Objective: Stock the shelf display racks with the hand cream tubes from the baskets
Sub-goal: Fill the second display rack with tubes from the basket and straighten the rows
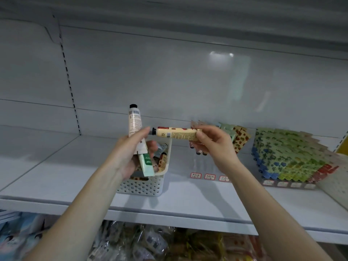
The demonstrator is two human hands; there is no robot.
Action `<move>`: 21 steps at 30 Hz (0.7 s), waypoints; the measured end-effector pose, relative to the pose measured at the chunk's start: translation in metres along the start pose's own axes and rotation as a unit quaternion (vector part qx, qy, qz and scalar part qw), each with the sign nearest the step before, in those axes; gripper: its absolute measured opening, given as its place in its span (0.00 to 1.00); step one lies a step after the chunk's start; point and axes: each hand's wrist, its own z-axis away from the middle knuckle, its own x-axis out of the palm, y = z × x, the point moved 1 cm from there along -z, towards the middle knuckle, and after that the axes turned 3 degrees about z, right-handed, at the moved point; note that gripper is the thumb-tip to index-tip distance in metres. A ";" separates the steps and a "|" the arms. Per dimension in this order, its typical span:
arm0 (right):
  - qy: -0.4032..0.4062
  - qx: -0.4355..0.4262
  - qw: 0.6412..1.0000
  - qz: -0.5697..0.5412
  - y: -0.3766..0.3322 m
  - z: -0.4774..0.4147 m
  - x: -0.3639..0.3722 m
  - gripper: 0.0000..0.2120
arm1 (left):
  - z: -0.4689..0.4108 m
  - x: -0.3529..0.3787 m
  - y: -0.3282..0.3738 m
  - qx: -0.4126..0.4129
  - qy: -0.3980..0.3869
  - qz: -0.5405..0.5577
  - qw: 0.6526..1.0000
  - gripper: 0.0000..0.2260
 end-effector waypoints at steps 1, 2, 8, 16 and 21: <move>-0.002 0.004 1.000 -0.015 0.000 0.007 -0.004 0.09 | 0.006 0.005 -0.004 -0.013 -0.019 0.011 1.000 0.08; -0.005 0.009 1.000 -0.028 0.000 0.014 -0.008 0.09 | 0.012 0.011 -0.008 -0.025 -0.035 0.021 0.999 0.07; -0.019 0.055 0.993 -0.105 -0.002 0.047 -0.032 0.09 | 0.032 0.034 -0.034 -0.031 -0.065 0.015 0.997 0.04; 0.003 0.156 0.968 -0.195 -0.004 0.073 -0.041 0.09 | 0.047 0.059 -0.075 0.029 -0.026 0.004 0.999 0.12; 0.032 0.208 0.965 -0.158 0.009 0.080 -0.042 0.08 | 0.047 0.071 -0.097 0.034 -0.037 -0.044 0.998 0.16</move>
